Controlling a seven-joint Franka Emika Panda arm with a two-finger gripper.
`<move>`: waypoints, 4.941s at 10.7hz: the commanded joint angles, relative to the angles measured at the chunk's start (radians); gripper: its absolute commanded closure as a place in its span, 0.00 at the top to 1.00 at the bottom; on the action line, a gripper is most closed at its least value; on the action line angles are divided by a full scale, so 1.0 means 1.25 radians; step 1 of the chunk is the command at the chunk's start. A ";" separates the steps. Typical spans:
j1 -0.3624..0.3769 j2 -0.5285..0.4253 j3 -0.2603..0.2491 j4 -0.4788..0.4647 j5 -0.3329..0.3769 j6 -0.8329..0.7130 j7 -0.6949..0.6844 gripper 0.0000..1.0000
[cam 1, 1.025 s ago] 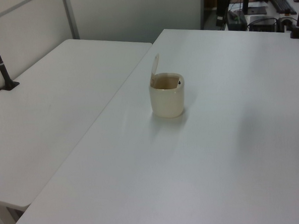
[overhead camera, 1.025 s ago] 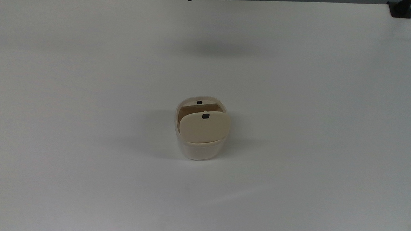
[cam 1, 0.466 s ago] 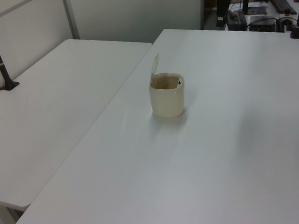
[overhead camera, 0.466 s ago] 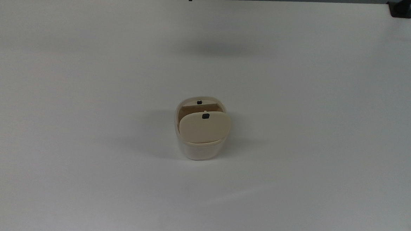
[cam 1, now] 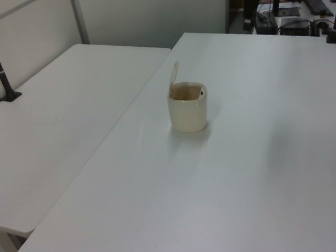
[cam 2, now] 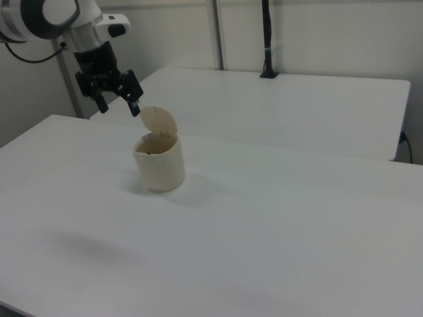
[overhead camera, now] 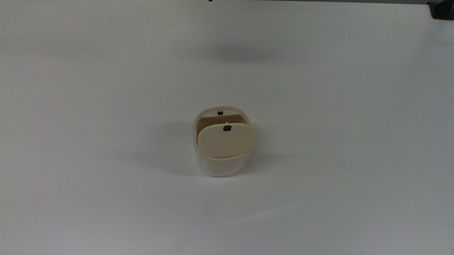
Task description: Close the trash bin
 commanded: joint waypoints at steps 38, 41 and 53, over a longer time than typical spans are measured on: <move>0.185 0.403 -0.085 0.205 -0.141 0.531 0.768 0.00; 0.188 0.392 -0.085 0.169 -0.139 0.515 0.692 0.00; 0.179 0.352 -0.082 0.056 -0.142 0.383 0.448 0.00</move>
